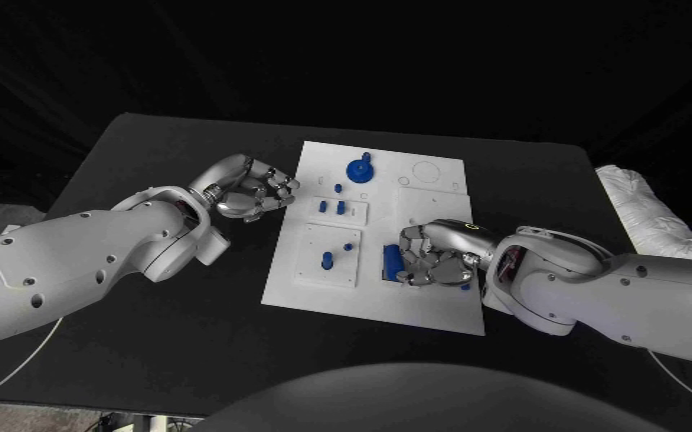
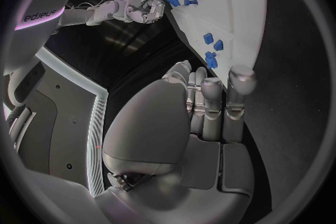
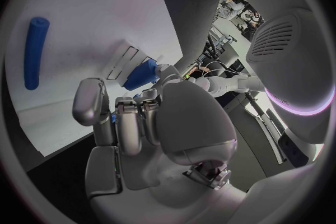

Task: Assemble the parts on the task board

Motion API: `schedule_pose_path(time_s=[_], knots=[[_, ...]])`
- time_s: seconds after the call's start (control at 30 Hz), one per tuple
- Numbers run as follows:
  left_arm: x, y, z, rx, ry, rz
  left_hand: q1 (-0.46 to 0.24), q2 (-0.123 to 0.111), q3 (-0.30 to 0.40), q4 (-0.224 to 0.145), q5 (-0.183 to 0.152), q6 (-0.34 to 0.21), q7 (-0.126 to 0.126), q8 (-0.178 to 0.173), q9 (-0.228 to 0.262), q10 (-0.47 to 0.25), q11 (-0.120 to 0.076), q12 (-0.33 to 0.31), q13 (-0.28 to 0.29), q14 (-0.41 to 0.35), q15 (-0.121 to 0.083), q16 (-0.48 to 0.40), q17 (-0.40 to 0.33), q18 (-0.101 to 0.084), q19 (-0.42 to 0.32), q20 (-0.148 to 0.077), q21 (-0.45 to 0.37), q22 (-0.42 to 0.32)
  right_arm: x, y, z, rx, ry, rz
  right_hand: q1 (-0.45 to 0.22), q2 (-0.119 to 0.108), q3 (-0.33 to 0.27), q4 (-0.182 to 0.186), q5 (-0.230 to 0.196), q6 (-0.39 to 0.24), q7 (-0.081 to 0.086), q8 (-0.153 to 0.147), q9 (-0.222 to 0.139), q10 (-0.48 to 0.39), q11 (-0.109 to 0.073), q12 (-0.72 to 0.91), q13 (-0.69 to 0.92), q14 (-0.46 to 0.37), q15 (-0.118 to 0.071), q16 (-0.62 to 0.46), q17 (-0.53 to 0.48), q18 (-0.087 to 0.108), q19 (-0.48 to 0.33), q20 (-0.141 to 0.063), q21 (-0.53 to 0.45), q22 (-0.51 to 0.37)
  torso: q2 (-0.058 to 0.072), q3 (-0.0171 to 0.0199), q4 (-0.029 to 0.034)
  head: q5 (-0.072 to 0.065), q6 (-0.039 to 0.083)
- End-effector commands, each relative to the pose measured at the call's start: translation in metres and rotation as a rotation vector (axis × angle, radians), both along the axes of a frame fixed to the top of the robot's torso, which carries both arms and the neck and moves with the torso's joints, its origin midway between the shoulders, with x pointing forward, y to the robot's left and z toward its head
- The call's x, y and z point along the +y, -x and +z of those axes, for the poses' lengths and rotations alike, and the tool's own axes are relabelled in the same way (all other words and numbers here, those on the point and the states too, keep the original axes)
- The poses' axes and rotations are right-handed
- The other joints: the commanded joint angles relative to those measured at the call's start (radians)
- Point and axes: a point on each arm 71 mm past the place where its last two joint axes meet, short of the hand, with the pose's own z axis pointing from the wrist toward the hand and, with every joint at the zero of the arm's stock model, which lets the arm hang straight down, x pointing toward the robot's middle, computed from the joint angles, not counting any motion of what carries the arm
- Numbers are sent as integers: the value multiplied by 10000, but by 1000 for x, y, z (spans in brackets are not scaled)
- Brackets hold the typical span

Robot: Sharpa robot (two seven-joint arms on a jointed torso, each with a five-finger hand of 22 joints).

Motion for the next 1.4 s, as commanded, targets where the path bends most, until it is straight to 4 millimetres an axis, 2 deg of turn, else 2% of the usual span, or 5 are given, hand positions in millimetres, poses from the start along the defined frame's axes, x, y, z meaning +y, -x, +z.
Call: schedule_pose_path(time_s=[0.03, 0.33, 0.9, 1.17, 1.4], knots=[[-2, 1, 0, 136, 68, -110, 50, 64, 89, 7, 30, 88, 91, 78, 25, 71, -5, 74, 7, -40, -19, -55, -25, 189, -34, -24, -60, 940, 2, -1, -1, -119, 114, 10, 212, -11, 164, -67, 174, 126, -10, 59, 480, 1056, -64, 38, 2633, 1060, -84, 35, 2628, 112, 49, -30, 66, 1482, -1, 3, -8, 16, 2], [-2, 1, 0, 153, 66, -112, 67, 53, 98, -2, 35, 97, 95, 83, 25, 68, -3, 77, 6, -70, -16, -91, -94, 195, -49, -24, -103, 932, 9, -2, -3, -105, 117, -39, 88, -135, 229, -7, -4081, 503, -43, 421, 595, 1056, -67, 38, 2633, 1060, -103, 35, 2628, 61, 223, -68, 291, 1535, -4, 16, -26, 83, 2], [-1, 1, 0, 132, 69, -92, 103, 51, 124, -8, 50, 75, 81, 71, 16, 59, -3, 77, 3, -94, -15, -118, -141, 200, -59, -24, -140, 926, 5, -1, 1, -524, -351, -439, -1545, -1102, -466, 714, -6889, -1842, -42, -527, -197, 1056, -108, 38, 2633, 1060, -148, 35, 2628, 48, 314, -102, 353, 1557, -31, -4, -23, 45, 2], [-2, 1, 0, 66, 83, -72, 102, 51, 125, -4, 50, 71, 80, 69, 15, 57, -1, 77, 2, -96, -15, -119, -144, 201, -61, -23, -146, 925, -28, -19, 37, 917, -822, -2216, -3635, 786, -937, 678, -3233, 1163, -101, -5062, -4632, 1056, 176, 38, 2633, 1060, -48, 35, 2628, -100, 880, -99, 1171, 1790, -20, -2, -20, -49, 2], [-8, -1, 0, -29, 122, -122, 211, 22, 245, 1, 481, 107, 81, 90, 11, 51, -8, 97, -10, -111, -22, -134, -179, 201, -50, -30, -181, 939, -56, -46, 82, 3394, 2162, -2920, -3027, 426, -1495, 574, -3552, 3461, -69, -7919, -7153, 1056, -85, 38, 2633, 1060, -202, 35, 2628, -288, 1405, -149, 1897, 1997, -53, -16, 21, -286, 2]])
